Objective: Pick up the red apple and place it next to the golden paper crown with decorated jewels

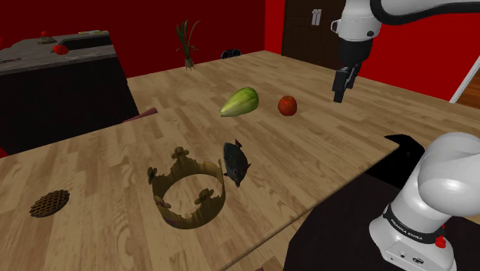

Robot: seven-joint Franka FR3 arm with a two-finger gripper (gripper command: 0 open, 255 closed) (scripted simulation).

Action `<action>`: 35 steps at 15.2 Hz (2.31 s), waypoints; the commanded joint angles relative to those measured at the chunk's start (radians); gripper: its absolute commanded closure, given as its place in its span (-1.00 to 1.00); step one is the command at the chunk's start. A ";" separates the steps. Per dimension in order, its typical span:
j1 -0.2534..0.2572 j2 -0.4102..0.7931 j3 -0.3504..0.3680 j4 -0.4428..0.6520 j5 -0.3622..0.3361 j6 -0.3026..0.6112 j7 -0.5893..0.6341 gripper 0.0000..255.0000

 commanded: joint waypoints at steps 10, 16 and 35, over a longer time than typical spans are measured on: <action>-0.034 0.290 -0.119 0.092 -0.057 0.209 -0.104 -1.00; -0.046 0.506 -0.188 0.212 -0.055 0.313 -0.179 -1.00; -0.171 1.279 -0.277 0.937 0.147 0.352 -0.439 -1.00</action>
